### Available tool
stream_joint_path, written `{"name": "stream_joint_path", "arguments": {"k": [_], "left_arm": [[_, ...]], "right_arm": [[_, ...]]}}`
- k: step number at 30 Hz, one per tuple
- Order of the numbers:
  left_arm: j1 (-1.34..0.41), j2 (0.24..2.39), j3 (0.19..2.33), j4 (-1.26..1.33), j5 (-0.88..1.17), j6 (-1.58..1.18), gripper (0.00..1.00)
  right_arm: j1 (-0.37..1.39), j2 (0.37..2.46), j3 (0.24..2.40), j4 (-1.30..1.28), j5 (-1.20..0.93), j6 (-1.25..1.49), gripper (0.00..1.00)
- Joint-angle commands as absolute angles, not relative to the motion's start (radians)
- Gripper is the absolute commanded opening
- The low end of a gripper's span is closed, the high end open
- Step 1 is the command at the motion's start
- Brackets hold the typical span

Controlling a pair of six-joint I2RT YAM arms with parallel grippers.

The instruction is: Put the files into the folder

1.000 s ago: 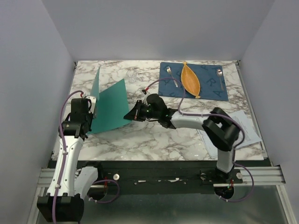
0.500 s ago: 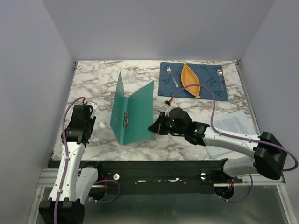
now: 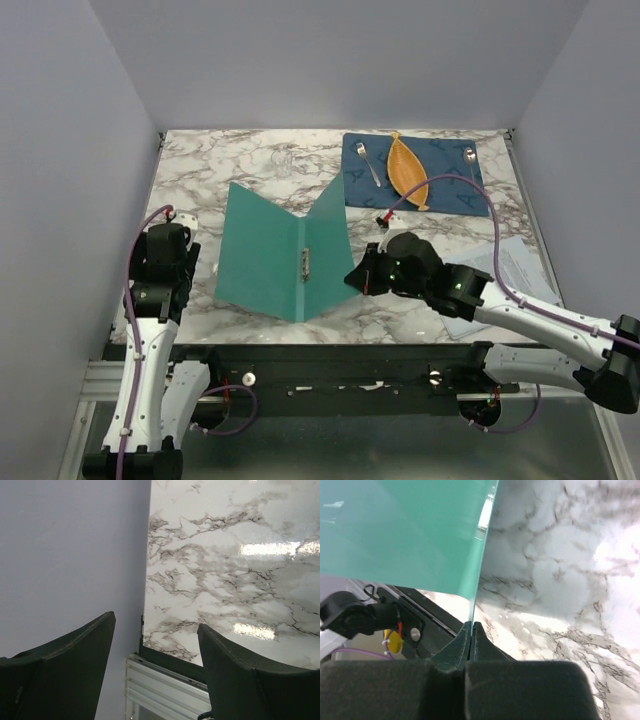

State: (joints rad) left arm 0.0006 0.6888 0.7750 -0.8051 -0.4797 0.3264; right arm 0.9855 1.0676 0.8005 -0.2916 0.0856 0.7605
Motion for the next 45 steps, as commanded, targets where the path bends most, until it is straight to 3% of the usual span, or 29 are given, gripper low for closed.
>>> {"name": "stream_joint_path", "arguments": {"k": [1,6,18,28,34,37,38,40,41,44,45], "left_arm": [[0.003,0.735,0.882,-0.764,-0.520,0.316,0.87],[0.002,0.768,0.989,-0.781,-0.502,0.298,0.91],[0.002,0.821,1.137,-0.897,-0.201,0.287,0.98],[0.003,0.899,1.085,-0.845,-0.181,0.293,0.99],[0.002,0.913,1.040,-0.805,-0.202,0.331,0.99],[0.003,0.922,1.034,-0.799,-0.201,0.334,0.99],[0.002,0.923,1.032,-0.796,-0.202,0.336,0.99],[0.003,0.928,1.029,-0.796,-0.209,0.336,0.99],[0.003,0.928,1.029,-0.795,-0.209,0.339,0.99],[0.003,0.917,1.023,-0.799,-0.215,0.339,0.99],[0.003,0.911,1.017,-0.801,-0.215,0.341,0.99]], "right_arm": [[0.992,1.026,0.902,-0.446,0.176,0.663,0.01],[0.991,1.046,0.819,-0.446,0.181,0.762,0.01],[0.991,0.933,0.465,-0.454,0.242,1.005,0.01],[0.992,1.002,0.489,-0.636,0.330,1.196,0.01],[0.991,0.921,0.474,-0.739,0.402,1.344,0.04],[0.991,0.887,0.472,-0.738,0.413,1.350,0.14],[0.992,0.884,0.471,-0.732,0.408,1.345,0.28],[0.991,0.902,0.479,-0.723,0.390,1.328,0.45],[0.992,0.911,0.488,-0.726,0.385,1.324,0.60],[0.992,0.968,0.552,-0.799,0.390,1.301,0.83],[0.991,0.983,0.573,-0.822,0.394,1.293,0.86]]}}
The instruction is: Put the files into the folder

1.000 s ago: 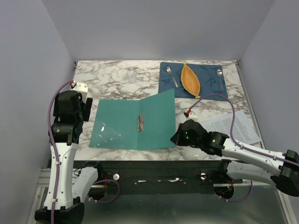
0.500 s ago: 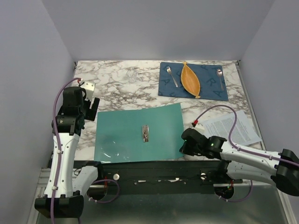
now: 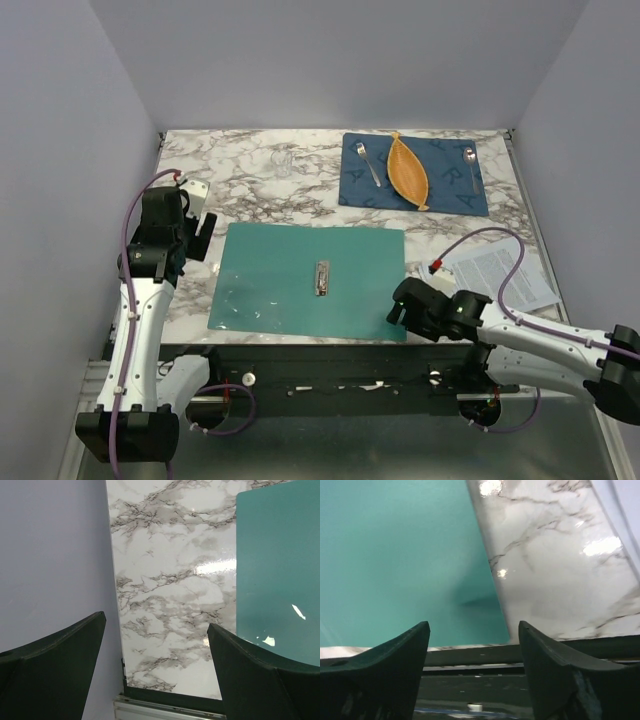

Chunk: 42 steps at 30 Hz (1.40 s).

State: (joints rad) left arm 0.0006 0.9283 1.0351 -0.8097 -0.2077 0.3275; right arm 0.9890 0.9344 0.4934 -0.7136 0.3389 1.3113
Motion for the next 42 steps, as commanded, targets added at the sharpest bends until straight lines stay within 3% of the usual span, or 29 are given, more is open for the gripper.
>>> {"name": "stream_joint_path", "arguments": {"k": [1,6,10,13,15,21,24,26,29,42], "left_arm": [[0.003,0.901,1.012,-0.802,-0.219,0.344,0.99],[0.003,0.874,0.989,-0.811,-0.233,0.356,0.99],[0.003,0.861,0.979,-0.813,-0.229,0.357,0.99],[0.003,0.870,0.959,-0.804,-0.218,0.357,0.99],[0.002,0.877,0.936,-0.789,-0.201,0.359,0.99],[0.003,0.922,0.887,-0.735,-0.158,0.367,0.99],[0.003,0.933,0.847,-0.690,-0.156,0.377,0.99],[0.003,0.951,0.822,-0.661,-0.170,0.379,0.99],[0.003,0.969,0.804,-0.646,-0.187,0.382,0.99],[0.003,0.919,0.761,-0.624,-0.210,0.402,0.99]], "right_arm": [[0.991,0.995,0.598,-0.871,0.394,1.281,0.87],[0.991,0.925,0.718,-0.953,0.417,1.197,0.83],[0.991,0.885,0.709,-0.664,0.353,0.994,0.72],[0.992,1.072,0.797,-0.568,0.298,0.898,0.65],[0.994,1.258,0.874,-0.552,0.243,0.841,0.55],[1.003,1.514,1.032,-0.437,0.128,0.733,0.38],[1.005,1.612,1.092,-0.429,0.100,0.726,0.44],[1.005,1.666,1.115,-0.428,0.074,0.730,0.58],[1.009,1.707,1.132,-0.422,0.055,0.733,0.69],[1.009,1.907,1.246,-0.495,0.095,0.680,0.66]]}}
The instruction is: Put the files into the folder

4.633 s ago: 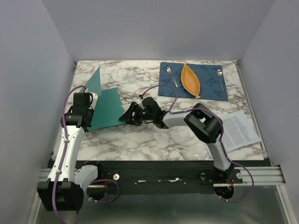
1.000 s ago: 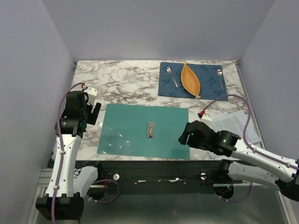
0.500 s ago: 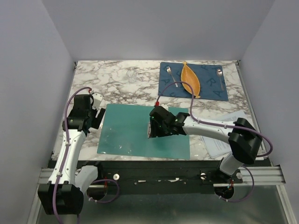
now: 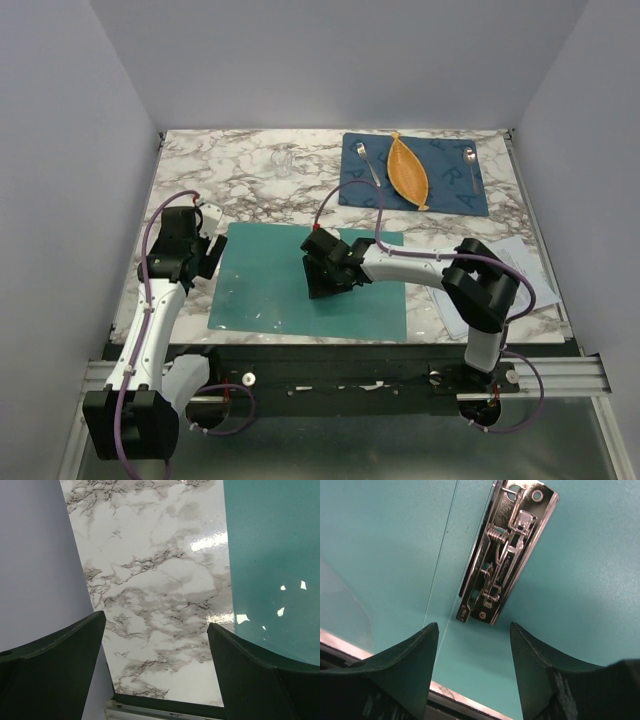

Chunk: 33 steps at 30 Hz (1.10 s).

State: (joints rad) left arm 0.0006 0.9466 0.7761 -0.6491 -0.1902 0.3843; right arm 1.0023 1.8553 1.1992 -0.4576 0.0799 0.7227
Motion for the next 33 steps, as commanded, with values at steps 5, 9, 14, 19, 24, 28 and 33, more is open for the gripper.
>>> {"name": "stream_joint_path", "arguments": {"k": [5,9,14,19,24,28,33], "left_arm": [[0.002,0.907,0.742,-0.611,-0.227,0.414,0.99],[0.002,0.900,0.732,-0.603,-0.236,0.419,0.99],[0.002,0.897,0.724,-0.595,-0.239,0.425,0.99],[0.003,0.894,0.710,-0.586,-0.250,0.430,0.99],[0.003,0.890,0.704,-0.583,-0.258,0.434,0.99],[0.003,0.884,0.703,-0.584,-0.261,0.440,0.99],[0.002,0.873,0.696,-0.583,-0.275,0.462,0.99]], "right_arm": [[1.006,1.942,1.273,-0.522,0.120,0.666,0.61],[0.999,1.950,1.270,-0.526,0.135,0.646,0.52],[0.980,1.959,1.269,-0.532,0.152,0.629,0.47],[0.965,1.970,1.279,-0.540,0.161,0.615,0.46],[0.943,1.970,1.299,-0.548,0.167,0.588,0.47],[0.940,1.947,1.324,-0.560,0.152,0.555,0.53],[0.939,1.869,1.353,-0.595,0.077,0.560,0.67]]}}
